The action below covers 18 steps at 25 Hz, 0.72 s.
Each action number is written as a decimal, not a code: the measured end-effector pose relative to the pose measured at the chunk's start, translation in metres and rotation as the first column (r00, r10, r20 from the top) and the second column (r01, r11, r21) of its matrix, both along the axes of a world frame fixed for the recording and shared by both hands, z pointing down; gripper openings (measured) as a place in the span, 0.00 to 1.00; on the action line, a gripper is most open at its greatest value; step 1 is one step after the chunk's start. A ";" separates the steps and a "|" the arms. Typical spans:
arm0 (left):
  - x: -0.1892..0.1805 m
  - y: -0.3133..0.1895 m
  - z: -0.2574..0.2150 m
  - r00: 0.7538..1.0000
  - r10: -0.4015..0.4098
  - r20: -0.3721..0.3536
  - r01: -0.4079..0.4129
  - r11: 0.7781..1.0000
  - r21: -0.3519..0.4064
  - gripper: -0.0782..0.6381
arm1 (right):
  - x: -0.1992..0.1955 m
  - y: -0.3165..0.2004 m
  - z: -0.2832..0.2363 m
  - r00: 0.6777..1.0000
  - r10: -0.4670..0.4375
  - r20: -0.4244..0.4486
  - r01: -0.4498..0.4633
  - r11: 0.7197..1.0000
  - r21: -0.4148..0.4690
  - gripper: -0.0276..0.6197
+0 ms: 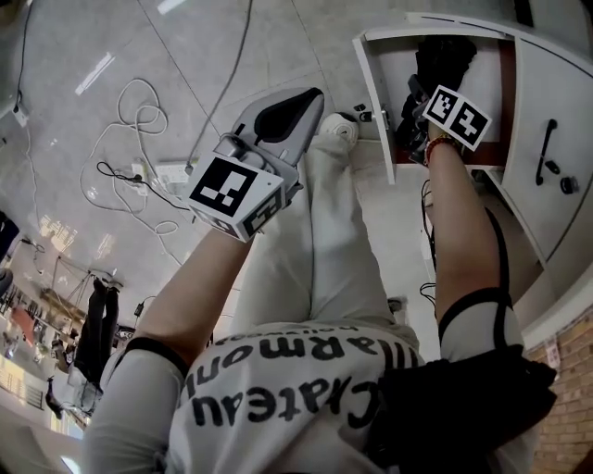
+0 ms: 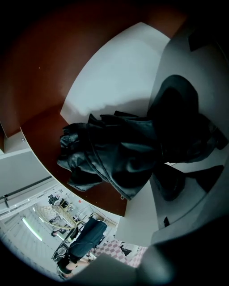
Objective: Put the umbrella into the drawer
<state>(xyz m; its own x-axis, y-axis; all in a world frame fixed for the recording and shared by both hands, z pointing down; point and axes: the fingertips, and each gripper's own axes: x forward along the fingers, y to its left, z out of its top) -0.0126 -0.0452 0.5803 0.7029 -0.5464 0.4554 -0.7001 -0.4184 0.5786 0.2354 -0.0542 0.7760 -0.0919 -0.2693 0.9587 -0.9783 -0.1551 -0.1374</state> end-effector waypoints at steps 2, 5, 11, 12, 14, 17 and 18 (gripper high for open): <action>-0.005 -0.006 -0.008 1.000 -0.015 0.000 0.015 1.000 0.009 0.13 | 0.001 0.001 -0.001 1.000 0.031 0.000 -0.031 0.999 -0.004 0.49; -0.009 -0.011 -0.022 1.000 -0.018 0.001 0.018 1.000 0.015 0.13 | 0.000 0.008 -0.005 0.999 0.032 0.004 -0.032 0.999 -0.028 0.50; -0.013 -0.023 -0.057 0.999 -0.042 0.001 0.041 0.998 0.052 0.13 | -0.006 -0.003 -0.029 1.000 0.006 0.029 -0.005 1.000 -0.025 0.51; -0.013 -0.022 -0.064 0.999 -0.049 -0.001 0.049 0.997 0.056 0.13 | -0.007 -0.004 -0.037 1.000 0.006 0.030 -0.005 1.000 -0.020 0.51; -0.012 -0.022 -0.079 0.998 -0.064 -0.007 0.064 0.996 0.059 0.13 | -0.009 -0.006 -0.054 0.999 0.007 0.034 -0.007 1.000 -0.016 0.51; -0.007 -0.023 -0.104 0.998 -0.067 -0.015 0.067 0.996 0.065 0.13 | -0.013 -0.011 -0.083 0.999 0.011 0.047 -0.011 1.000 -0.011 0.51; -0.005 -0.024 -0.114 0.998 -0.059 -0.017 0.060 0.996 0.072 0.13 | -0.015 -0.013 -0.094 0.998 0.009 0.055 -0.009 1.000 -0.007 0.51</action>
<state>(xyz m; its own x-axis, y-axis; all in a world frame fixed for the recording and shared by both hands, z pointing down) -0.0175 -0.0690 0.4666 0.6748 -0.6184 0.4028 -0.7163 -0.4174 0.5592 0.2205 -0.0672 0.6823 -0.1419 -0.2639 0.9541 -0.9680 -0.1647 -0.1895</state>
